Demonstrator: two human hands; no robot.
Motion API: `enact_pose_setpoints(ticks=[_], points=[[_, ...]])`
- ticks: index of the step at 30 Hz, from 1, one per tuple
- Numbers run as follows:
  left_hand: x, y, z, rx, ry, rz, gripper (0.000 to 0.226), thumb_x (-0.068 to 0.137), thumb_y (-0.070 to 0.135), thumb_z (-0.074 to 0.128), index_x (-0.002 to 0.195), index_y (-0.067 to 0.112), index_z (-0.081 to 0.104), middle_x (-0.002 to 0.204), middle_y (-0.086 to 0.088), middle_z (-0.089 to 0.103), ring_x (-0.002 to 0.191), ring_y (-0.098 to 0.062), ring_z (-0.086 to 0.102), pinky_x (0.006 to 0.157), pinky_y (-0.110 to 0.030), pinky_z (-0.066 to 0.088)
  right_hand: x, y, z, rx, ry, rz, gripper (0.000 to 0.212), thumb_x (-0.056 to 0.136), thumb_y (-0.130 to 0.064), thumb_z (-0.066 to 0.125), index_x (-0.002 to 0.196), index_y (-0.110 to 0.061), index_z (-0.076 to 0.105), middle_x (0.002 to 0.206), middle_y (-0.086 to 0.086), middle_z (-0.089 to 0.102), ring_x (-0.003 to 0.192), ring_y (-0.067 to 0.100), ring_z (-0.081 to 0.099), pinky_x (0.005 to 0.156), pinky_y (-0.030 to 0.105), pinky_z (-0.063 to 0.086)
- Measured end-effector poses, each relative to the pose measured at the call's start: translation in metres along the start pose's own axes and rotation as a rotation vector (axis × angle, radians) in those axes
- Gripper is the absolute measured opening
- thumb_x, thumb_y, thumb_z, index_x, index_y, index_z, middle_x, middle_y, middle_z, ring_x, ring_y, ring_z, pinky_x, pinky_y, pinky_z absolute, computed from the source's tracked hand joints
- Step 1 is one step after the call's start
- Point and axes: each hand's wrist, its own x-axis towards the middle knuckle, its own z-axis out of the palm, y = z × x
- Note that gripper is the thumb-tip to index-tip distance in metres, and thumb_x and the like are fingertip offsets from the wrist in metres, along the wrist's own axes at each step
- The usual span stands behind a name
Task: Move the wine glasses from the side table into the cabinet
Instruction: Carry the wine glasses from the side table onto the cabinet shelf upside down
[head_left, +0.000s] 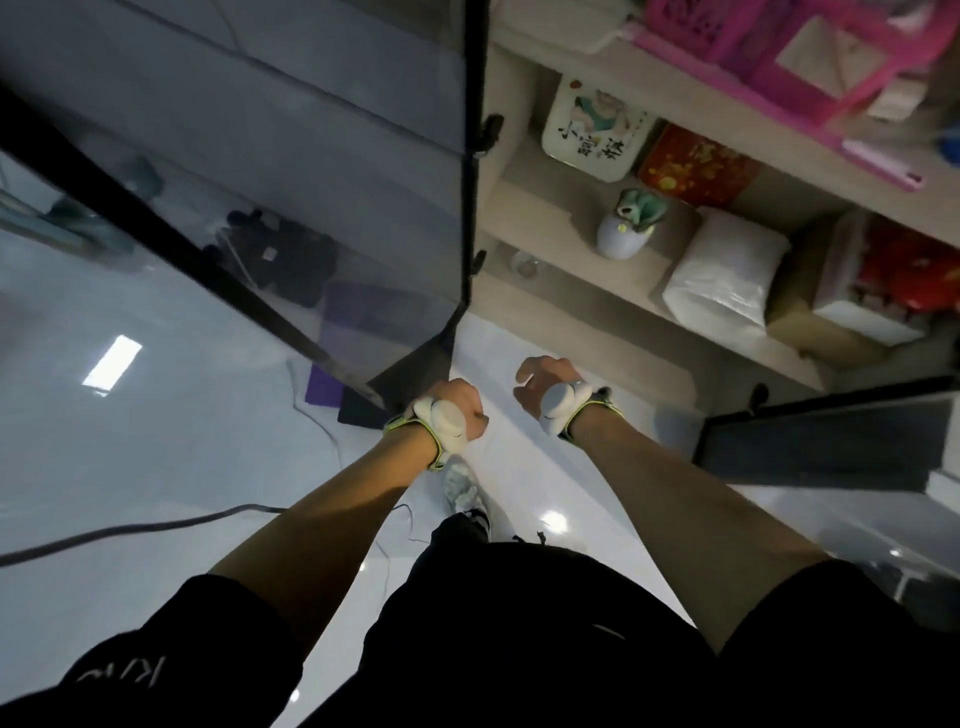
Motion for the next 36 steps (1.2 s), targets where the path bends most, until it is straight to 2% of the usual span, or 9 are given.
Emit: enact_pose_setpoints(ticks=[4,11,17,20,22,24,26,30,36], points=[[0.000,0.051,0.023,0.155,-0.075,0.100,0.026,0.087,0.026,0.058,0.100,0.010,0.073,0.109,-0.007,0.072,0.102,-0.028,0.066,0.090,-0.032,0.054,-0.029,0.060,0.005,0.113,0.077,0.161,0.033,0.094,-0.033,0.051,0.127,-0.028,0.055,0.132,0.001,0.055,0.119,0.026,0.056,0.092,0.031,0.049],[-0.032,0.162,0.102,0.476,-0.163,0.303,0.022,0.081,0.018,0.057,0.097,0.012,0.072,0.105,-0.006,0.071,0.098,-0.029,0.066,0.089,-0.035,0.055,-0.116,0.194,0.043,0.356,0.227,0.350,0.027,0.086,-0.032,0.054,0.112,-0.030,0.061,0.114,-0.001,0.061,0.101,0.027,0.062,0.091,0.038,0.054],[-0.074,0.230,0.185,0.722,-0.225,0.460,0.023,0.079,0.015,0.056,0.095,0.013,0.073,0.103,-0.006,0.072,0.097,-0.029,0.066,0.088,-0.037,0.056,-0.197,0.287,0.099,0.507,0.281,0.439,0.025,0.086,-0.025,0.055,0.109,-0.021,0.062,0.103,0.000,0.063,0.092,0.026,0.063,0.082,0.032,0.057],[-0.094,0.263,0.223,0.809,-0.251,0.553,0.025,0.081,0.014,0.053,0.095,0.012,0.073,0.103,-0.006,0.072,0.097,-0.029,0.065,0.087,-0.035,0.055,-0.232,0.325,0.126,0.609,0.320,0.533,0.028,0.087,-0.028,0.054,0.114,-0.023,0.062,0.111,0.004,0.063,0.094,0.029,0.063,0.078,0.030,0.054],[-0.116,0.297,0.264,0.894,-0.276,0.636,0.026,0.083,0.013,0.051,0.097,0.012,0.072,0.104,-0.008,0.071,0.094,-0.030,0.064,0.084,-0.032,0.055,-0.270,0.360,0.151,0.686,0.371,0.616,0.028,0.087,-0.028,0.054,0.112,-0.020,0.063,0.111,0.007,0.064,0.096,0.032,0.064,0.081,0.035,0.056],[-0.128,0.313,0.283,0.941,-0.286,0.706,0.025,0.084,0.013,0.051,0.098,0.010,0.071,0.104,-0.009,0.071,0.087,-0.029,0.062,0.079,-0.029,0.052,-0.291,0.373,0.161,0.733,0.381,0.656,0.029,0.086,-0.024,0.053,0.110,-0.013,0.063,0.108,0.011,0.066,0.097,0.034,0.065,0.084,0.042,0.057],[-0.149,0.334,0.318,1.017,-0.329,0.790,0.024,0.085,0.014,0.051,0.099,0.010,0.070,0.106,-0.009,0.070,0.092,-0.030,0.063,0.081,-0.031,0.052,-0.323,0.395,0.181,0.798,0.416,0.740,0.028,0.083,-0.023,0.051,0.106,-0.013,0.064,0.104,0.011,0.067,0.093,0.034,0.067,0.082,0.043,0.058],[-0.201,0.371,0.391,1.144,-0.461,0.974,0.019,0.083,0.016,0.057,0.097,0.015,0.070,0.108,-0.005,0.070,0.101,-0.027,0.064,0.083,-0.029,0.052,-0.390,0.432,0.228,0.991,0.498,0.936,0.029,0.084,-0.024,0.052,0.112,-0.021,0.061,0.104,0.006,0.064,0.083,0.029,0.062,0.072,0.031,0.054],[-0.254,0.411,0.459,1.319,-0.580,1.148,0.021,0.083,0.014,0.057,0.100,0.015,0.070,0.105,-0.004,0.070,0.099,-0.025,0.065,0.073,-0.024,0.045,-0.454,0.467,0.278,1.177,0.592,1.128,0.032,0.084,-0.022,0.053,0.114,-0.018,0.062,0.107,0.008,0.066,0.089,0.030,0.064,0.080,0.035,0.056]])
